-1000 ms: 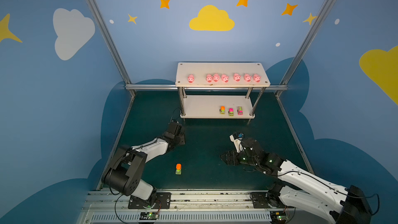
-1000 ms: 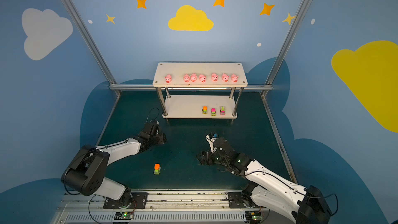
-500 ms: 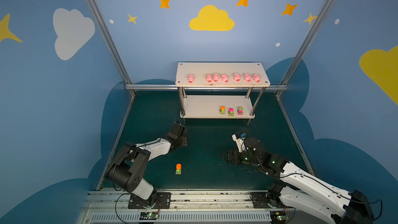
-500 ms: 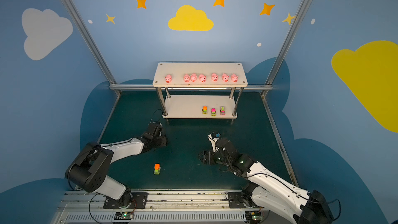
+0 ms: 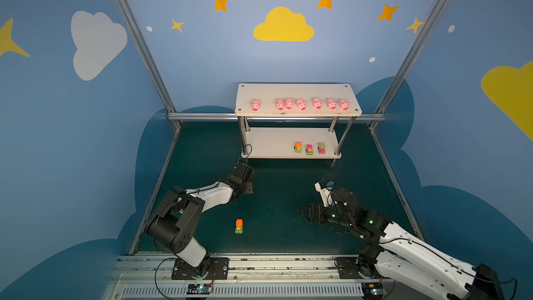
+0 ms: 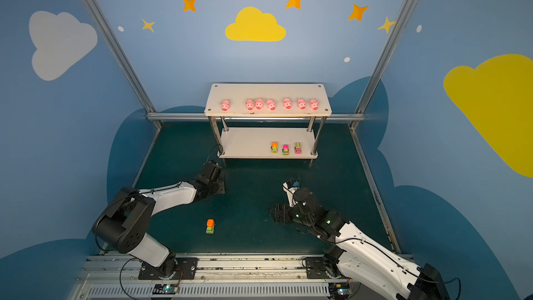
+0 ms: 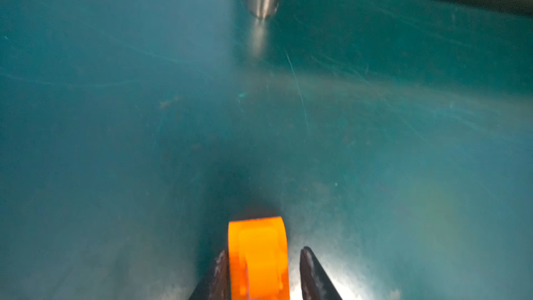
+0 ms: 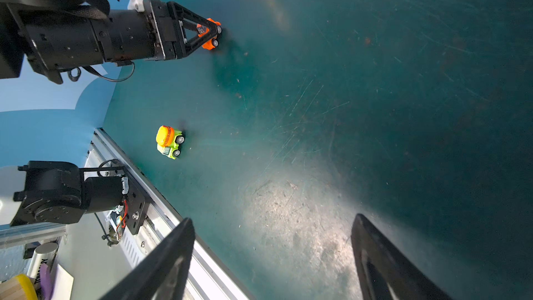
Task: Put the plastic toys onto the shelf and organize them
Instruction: 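Lower the left gripper and close it on the orange car, then carry the orange car with the left gripper to the lower shelf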
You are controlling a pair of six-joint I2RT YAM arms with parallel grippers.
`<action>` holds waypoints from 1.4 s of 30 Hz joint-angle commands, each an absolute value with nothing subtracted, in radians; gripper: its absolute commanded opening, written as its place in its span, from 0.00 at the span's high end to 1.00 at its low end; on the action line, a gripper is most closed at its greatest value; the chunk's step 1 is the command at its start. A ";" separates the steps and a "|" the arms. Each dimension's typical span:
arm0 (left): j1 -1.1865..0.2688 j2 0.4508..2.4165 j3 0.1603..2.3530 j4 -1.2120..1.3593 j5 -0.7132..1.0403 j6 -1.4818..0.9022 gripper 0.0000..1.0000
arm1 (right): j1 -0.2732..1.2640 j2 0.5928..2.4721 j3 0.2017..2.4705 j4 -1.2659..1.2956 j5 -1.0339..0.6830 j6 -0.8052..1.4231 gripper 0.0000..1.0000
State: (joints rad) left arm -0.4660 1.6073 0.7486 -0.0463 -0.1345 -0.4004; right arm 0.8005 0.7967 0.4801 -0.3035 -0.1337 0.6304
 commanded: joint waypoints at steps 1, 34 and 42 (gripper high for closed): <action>-0.471 1.626 0.768 -0.089 -0.168 -0.408 0.60 | 0.795 0.779 0.469 -0.318 -0.123 0.636 0.16; -0.580 1.706 1.064 -0.272 -0.206 -0.426 0.74 | 0.745 0.712 0.464 -0.378 -0.112 0.620 0.16; -0.581 1.876 1.336 -0.301 -0.178 -0.389 0.74 | 0.709 0.632 0.490 -0.468 -0.111 0.612 0.16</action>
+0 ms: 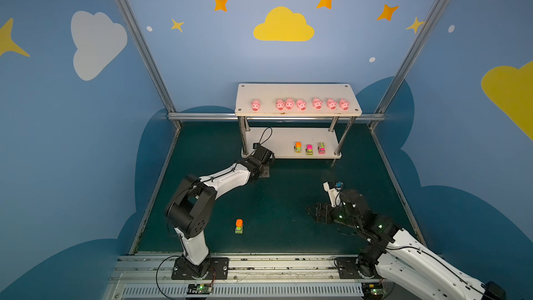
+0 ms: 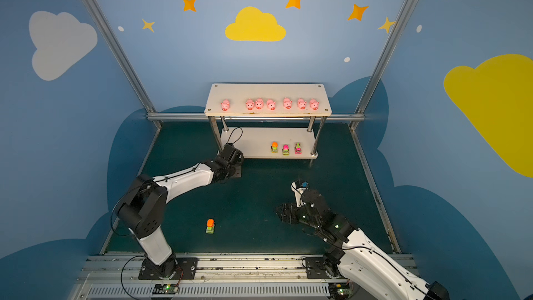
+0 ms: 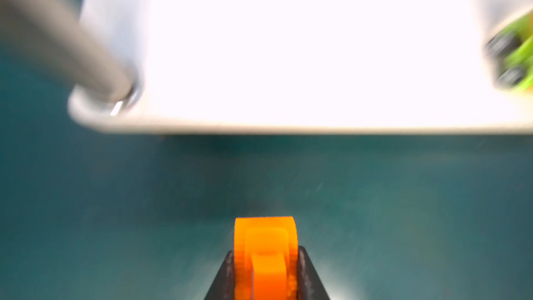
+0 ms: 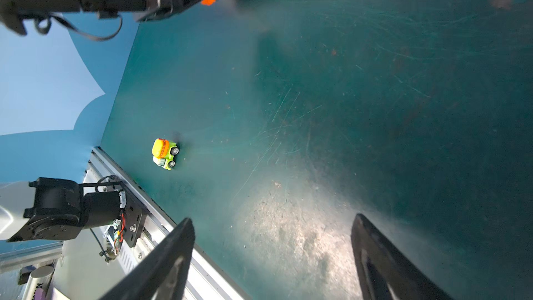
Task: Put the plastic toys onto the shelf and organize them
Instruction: 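Carry the orange car with the left gripper to the lower shelf, then set the orange car beside the shelf cars and open the left gripper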
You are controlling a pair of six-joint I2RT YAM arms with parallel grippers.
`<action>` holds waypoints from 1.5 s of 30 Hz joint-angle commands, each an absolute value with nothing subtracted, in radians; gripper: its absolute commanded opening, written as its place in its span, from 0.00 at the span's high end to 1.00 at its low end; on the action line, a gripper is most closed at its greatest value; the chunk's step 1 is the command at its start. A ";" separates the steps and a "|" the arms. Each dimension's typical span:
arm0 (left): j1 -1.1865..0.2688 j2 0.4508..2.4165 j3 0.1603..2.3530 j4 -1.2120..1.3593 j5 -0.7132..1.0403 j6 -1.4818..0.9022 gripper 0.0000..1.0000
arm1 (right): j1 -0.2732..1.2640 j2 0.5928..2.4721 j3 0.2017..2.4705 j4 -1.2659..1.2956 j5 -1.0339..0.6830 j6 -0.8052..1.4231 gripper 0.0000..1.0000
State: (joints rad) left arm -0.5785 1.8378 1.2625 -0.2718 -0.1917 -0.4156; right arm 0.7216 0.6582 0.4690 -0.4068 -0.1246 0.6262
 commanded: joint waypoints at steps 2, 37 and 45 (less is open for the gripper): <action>-0.582 1.932 1.421 -0.325 -0.174 -0.379 0.74 | 0.699 0.608 0.492 -0.495 -0.103 0.611 0.16; -0.610 2.311 1.971 -0.435 -0.084 -0.406 0.66 | 0.594 0.568 0.495 -0.556 -0.127 0.601 0.16; -0.615 2.325 2.000 -0.456 -0.086 -0.409 0.49 | 0.585 0.536 0.484 -0.581 -0.123 0.606 0.16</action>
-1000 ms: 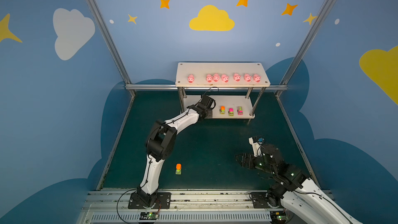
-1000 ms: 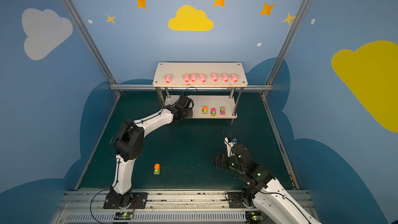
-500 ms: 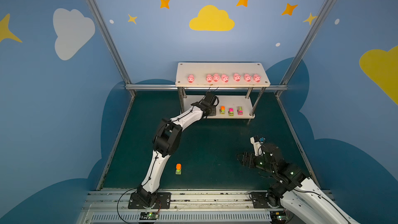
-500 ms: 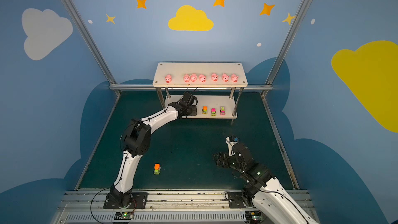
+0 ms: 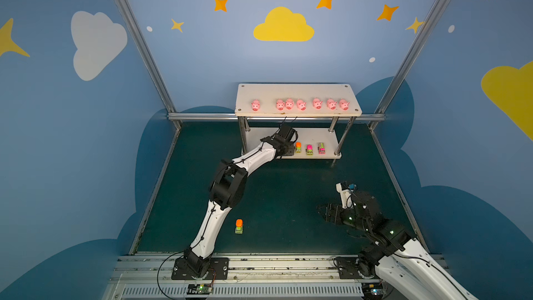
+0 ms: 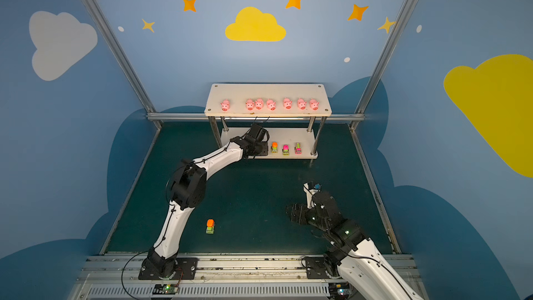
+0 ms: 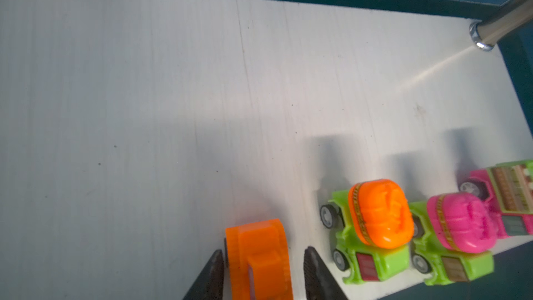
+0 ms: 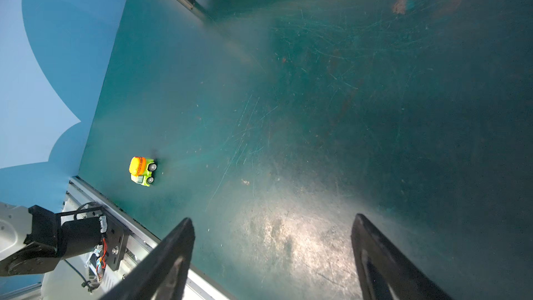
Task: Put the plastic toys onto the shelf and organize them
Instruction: 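Set the orange car beside the shelf cars and open the left gripper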
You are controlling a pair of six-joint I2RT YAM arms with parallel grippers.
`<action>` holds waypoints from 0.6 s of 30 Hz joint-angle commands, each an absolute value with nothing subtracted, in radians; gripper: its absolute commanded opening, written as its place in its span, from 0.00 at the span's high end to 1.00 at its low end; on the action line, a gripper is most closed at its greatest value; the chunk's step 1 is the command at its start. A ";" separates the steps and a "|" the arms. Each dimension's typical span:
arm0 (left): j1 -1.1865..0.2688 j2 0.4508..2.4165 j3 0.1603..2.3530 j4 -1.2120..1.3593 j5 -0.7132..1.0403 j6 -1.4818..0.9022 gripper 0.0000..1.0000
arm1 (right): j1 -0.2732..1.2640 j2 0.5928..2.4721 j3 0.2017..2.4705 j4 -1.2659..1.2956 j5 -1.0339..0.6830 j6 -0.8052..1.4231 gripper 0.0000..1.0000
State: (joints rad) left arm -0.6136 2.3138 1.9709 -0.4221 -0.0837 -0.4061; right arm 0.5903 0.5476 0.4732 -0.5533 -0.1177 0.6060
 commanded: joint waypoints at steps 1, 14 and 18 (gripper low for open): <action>-0.617 2.324 2.002 -0.459 -0.087 -0.410 0.48 | 0.585 0.533 0.483 -0.583 -0.123 0.606 0.16; -0.629 2.247 1.946 -0.468 -0.130 -0.392 0.38 | 0.579 0.515 0.483 -0.591 -0.132 0.612 0.16; -0.636 2.216 1.919 -0.468 -0.153 -0.385 0.35 | 0.579 0.514 0.483 -0.592 -0.138 0.617 0.16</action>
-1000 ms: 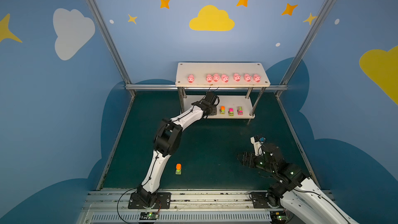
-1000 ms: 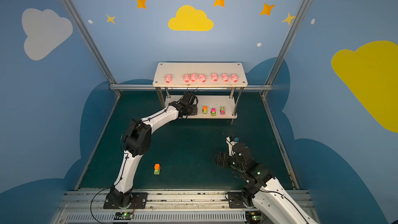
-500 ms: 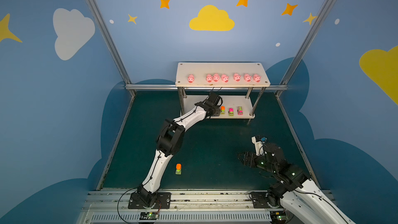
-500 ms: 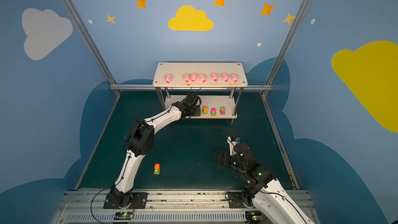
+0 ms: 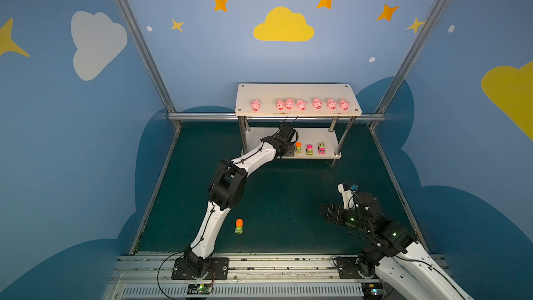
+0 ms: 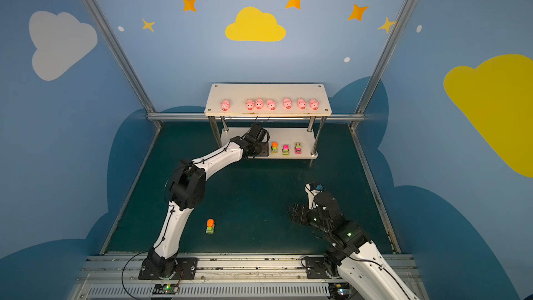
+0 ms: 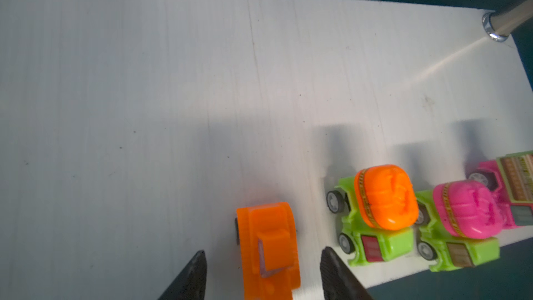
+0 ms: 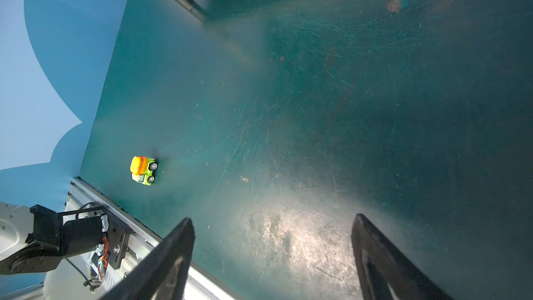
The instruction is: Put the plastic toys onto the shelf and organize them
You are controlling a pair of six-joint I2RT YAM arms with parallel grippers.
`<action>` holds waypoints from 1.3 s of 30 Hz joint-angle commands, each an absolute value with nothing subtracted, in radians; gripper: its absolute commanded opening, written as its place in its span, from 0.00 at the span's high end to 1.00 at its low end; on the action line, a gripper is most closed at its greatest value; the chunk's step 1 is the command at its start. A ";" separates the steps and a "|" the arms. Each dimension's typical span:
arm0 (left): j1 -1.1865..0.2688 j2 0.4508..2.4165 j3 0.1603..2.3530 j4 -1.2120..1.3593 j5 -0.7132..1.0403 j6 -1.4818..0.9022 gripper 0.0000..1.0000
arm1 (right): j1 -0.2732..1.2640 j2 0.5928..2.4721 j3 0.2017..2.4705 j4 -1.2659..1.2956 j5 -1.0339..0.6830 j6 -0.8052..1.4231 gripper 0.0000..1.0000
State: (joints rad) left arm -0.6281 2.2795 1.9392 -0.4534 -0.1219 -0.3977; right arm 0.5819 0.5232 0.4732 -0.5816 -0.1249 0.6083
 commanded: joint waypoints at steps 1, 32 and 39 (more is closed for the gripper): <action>-0.638 2.207 1.910 -0.467 -0.153 -0.383 0.34 | 0.580 0.512 0.481 -0.592 -0.140 0.618 0.16; -0.782 1.386 0.995 -0.452 -0.366 -0.564 0.17 | 0.632 0.602 0.453 -0.454 -0.179 0.649 0.16; -0.816 1.097 0.773 -0.588 -0.417 -0.706 0.13 | 0.708 0.707 0.470 -0.346 -0.185 0.662 0.16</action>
State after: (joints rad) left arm -0.8017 1.1664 0.8291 -0.4915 -0.3779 -0.6186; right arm 0.6807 0.6743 0.4580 -0.4210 -0.1726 0.6525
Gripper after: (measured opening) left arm 0.868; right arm 0.840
